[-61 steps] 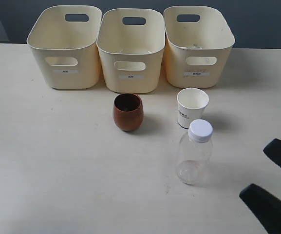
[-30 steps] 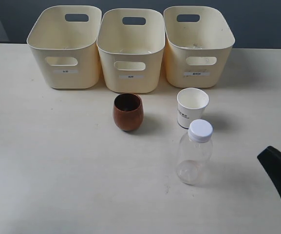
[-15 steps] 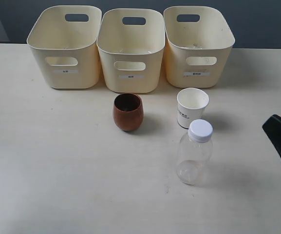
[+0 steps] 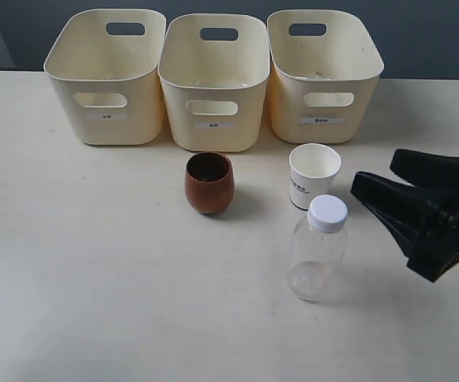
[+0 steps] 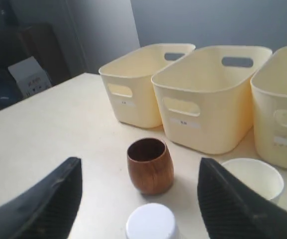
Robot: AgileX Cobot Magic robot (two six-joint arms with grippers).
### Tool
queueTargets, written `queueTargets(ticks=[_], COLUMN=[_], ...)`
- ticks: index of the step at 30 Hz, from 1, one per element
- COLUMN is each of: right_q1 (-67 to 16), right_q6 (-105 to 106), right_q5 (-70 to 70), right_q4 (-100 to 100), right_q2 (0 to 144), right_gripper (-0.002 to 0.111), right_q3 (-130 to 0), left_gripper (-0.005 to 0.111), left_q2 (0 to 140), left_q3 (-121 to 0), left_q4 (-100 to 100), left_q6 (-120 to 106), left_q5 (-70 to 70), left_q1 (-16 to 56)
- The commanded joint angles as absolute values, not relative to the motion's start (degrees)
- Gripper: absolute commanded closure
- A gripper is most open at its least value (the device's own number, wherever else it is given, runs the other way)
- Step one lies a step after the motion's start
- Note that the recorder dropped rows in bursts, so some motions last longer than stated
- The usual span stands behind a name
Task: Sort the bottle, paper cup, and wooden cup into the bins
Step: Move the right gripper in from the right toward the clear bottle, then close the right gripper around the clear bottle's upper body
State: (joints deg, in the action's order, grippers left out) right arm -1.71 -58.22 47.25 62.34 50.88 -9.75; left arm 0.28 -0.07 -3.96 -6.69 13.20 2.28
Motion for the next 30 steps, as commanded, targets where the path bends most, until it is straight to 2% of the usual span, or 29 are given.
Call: queueTargets(ticks=[1,5,20,25,30], right_q1=[-1.36,-1.48,-10.94,-12.89,-14.45], right_q6=[-52.33,-46.82,-25.6,-21.19,-19.21], right_q5=[55.02,59.9,57.12,55.82,55.82], right_q4=[59.34,56.19,46.08,40.52,40.3], right_q2=[58.79,62.51,70.71,73.14,75.52], right_gripper=[0.045,0.045,0.044,0.032,0.031], right_q3=[-10.12,-10.12,-10.12,-10.12,-10.12], left_gripper=[0.107,0.107,0.107,0.107,0.107], left_q2=[0.0,0.0,0.0,0.0,0.0], left_q3=[0.0,0.0,0.0,0.0,0.0], left_q4=[-3.96,-3.96,-3.96,-3.96,-3.96], left_q6=[-6.58,-6.58,-6.58,-6.58,-6.58], left_q5=[12.8,12.91,12.91,12.91,12.91], left_q1=[2.47,2.47,2.47,2.47,2.47])
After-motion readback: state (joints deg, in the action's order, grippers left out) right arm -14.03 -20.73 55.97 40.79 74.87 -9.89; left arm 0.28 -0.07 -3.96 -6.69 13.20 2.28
